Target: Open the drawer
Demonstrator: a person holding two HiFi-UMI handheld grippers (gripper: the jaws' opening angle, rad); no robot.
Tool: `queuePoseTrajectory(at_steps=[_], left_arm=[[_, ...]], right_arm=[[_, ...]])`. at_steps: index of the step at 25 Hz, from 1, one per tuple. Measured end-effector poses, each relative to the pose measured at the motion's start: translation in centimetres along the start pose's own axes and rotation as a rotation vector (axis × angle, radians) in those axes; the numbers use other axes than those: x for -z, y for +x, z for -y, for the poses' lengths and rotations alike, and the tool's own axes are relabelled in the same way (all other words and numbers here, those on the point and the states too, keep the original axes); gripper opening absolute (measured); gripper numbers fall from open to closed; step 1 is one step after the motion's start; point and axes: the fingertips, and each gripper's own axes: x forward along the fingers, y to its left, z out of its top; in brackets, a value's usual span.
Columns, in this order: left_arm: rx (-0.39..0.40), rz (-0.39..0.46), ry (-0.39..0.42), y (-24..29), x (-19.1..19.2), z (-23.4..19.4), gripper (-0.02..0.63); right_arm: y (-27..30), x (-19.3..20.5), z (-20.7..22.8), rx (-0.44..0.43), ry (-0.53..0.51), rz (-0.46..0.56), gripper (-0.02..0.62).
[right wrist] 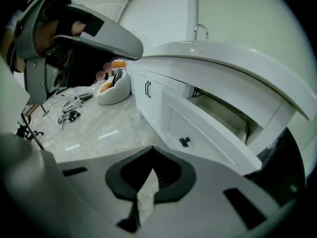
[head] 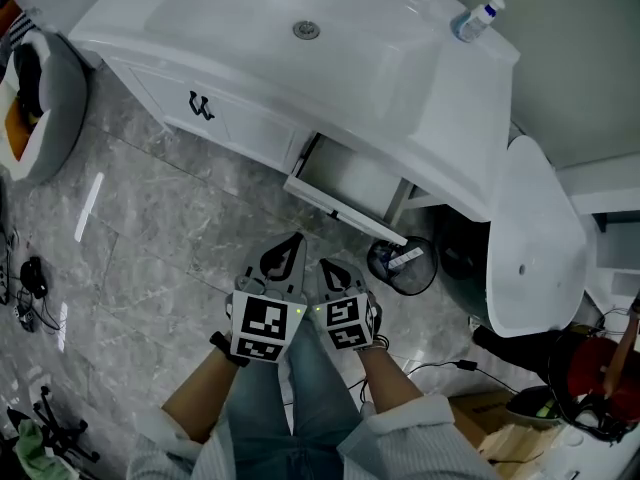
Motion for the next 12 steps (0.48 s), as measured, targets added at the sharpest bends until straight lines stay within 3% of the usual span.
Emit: queuePoseTrajectory(at_steps=[12], left_arm=[[-0.032,0.022,-0.014,-2.4,-3.0,2.5,0.015]], right_arm=[[-5.1,-3.8,1.5,-0.030,0.089,0.094,0.008]])
